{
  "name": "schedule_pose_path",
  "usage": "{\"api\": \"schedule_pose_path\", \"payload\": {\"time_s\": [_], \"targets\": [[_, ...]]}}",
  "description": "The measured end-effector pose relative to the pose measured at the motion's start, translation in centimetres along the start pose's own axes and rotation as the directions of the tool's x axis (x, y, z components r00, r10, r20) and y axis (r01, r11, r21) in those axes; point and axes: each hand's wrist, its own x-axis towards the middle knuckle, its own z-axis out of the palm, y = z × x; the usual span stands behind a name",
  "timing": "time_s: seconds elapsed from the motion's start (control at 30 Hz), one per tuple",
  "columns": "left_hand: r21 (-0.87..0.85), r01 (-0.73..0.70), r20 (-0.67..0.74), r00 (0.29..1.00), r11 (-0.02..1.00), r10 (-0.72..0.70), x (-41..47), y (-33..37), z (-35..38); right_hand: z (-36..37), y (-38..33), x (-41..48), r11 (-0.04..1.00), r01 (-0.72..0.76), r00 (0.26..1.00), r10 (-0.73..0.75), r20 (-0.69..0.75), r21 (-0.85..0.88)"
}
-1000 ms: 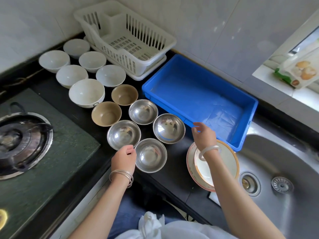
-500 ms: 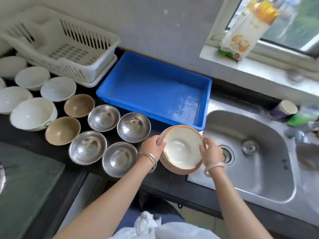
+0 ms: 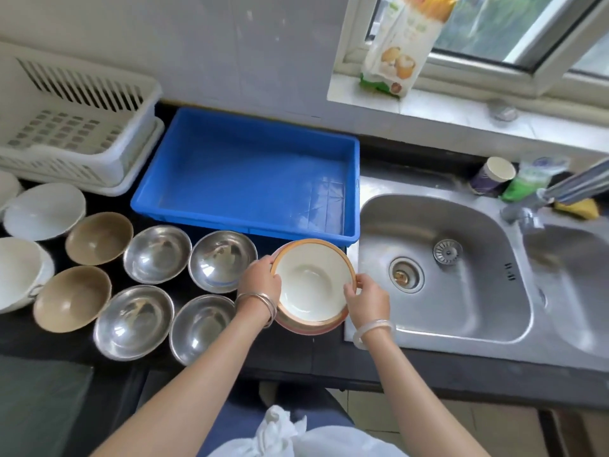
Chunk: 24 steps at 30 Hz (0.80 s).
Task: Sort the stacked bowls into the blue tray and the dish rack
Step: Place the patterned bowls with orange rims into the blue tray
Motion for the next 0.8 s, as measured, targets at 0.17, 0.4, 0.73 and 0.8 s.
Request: {"api": "schedule_pose_path", "payload": {"time_s": [0.17,0.4,0.73,0.8], "targets": [[0.104,-0.042,-0.018,0.999,0.994,0.044,0.1,-0.1,-0.1,0.3,-0.8,-0.4,0.999,-0.016,0.998,0.013,-0.068,-0.041],[0.006,-0.103,-0.023,0.994,0.995,0.103,0.5,0.5,-1.4,-0.9,-1.1,-1.4,0.997,-0.044,0.998,0.046,-0.031,0.068],[-0.142,-0.268,0.083,0.956,0.953,0.281,-0.7,6.1,-0.8,-7.1,1.1,-2.9,0.983,-0.106,0.953,0.145,-0.267,0.153],[-0.165,-0.277,0.137,0.944,0.947,0.300,-1.4,7.0,0.5,-8.0,2.5,-3.4,0.971,-0.148,0.938,0.198,-0.285,0.190]]}}
